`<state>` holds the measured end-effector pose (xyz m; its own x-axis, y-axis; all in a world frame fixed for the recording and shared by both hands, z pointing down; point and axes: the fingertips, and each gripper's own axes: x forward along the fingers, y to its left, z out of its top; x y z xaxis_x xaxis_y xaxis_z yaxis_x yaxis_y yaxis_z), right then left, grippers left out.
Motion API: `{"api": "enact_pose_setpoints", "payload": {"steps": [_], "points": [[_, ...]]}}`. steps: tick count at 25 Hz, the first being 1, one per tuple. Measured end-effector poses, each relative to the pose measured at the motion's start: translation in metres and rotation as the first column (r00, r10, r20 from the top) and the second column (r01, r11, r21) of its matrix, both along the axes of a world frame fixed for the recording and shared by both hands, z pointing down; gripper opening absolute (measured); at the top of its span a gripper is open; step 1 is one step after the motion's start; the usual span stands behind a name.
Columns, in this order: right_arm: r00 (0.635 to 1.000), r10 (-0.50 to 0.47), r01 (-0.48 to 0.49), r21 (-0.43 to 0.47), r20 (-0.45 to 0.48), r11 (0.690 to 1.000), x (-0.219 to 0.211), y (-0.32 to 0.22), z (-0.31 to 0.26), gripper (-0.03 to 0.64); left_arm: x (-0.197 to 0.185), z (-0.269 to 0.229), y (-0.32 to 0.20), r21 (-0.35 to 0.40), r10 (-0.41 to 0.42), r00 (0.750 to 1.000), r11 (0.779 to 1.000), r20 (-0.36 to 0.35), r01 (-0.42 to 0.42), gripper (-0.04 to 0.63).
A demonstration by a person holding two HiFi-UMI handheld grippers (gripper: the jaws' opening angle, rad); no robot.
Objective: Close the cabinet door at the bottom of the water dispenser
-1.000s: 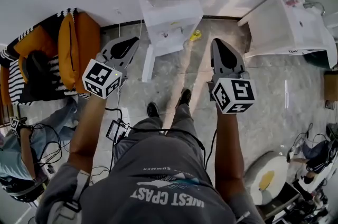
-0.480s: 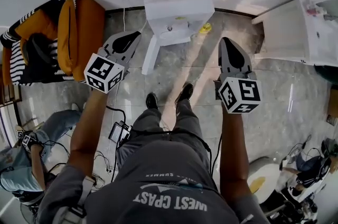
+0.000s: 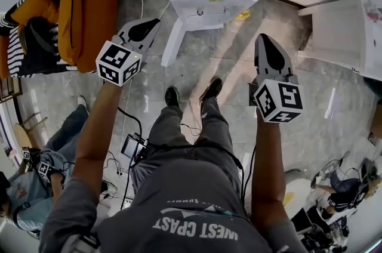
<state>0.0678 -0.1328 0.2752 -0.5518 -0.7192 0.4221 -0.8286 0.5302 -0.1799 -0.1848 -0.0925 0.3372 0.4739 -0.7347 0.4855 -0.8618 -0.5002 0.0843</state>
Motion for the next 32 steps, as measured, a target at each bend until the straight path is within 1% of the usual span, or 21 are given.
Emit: {"api": "enact_pose_setpoints", "payload": {"steps": [8, 17, 23, 26, 30, 32], "points": [[1.0, -0.001, 0.0, -0.05, -0.012, 0.999, -0.005, -0.009, 0.051, 0.029, -0.017, 0.076, -0.006, -0.095, -0.044, 0.999, 0.995, -0.004, 0.043, 0.02], [0.999, 0.028, -0.03, -0.099, -0.022, 0.995, -0.002, -0.012, 0.1, 0.029, -0.024, 0.163, -0.004, -0.215, -0.064, 0.998, 0.975, -0.005, 0.062, 0.02], [0.998, 0.043, -0.049, -0.142, -0.043, 0.989, 0.001, -0.007, 0.14, 0.029, -0.029, 0.235, 0.008, -0.321, -0.075, 0.997, 0.944, -0.006, 0.069, 0.02], [0.998, 0.046, -0.053, -0.155, -0.049, 0.987, 0.0, -0.008, 0.156, 0.03, -0.035, 0.272, 0.016, -0.375, -0.089, 0.996, 0.923, 0.0, 0.083, 0.021], [0.996, 0.062, -0.072, -0.169, -0.061, 0.983, 0.0, -0.008, 0.177, 0.031, -0.04, 0.32, 0.024, -0.438, -0.083, 0.996, 0.896, 0.013, 0.08, 0.021], [0.996, 0.066, -0.077, -0.175, -0.068, 0.982, 0.001, -0.009, 0.189, 0.031, -0.043, 0.345, 0.027, -0.469, -0.092, 0.996, 0.879, 0.012, 0.087, 0.023]]}}
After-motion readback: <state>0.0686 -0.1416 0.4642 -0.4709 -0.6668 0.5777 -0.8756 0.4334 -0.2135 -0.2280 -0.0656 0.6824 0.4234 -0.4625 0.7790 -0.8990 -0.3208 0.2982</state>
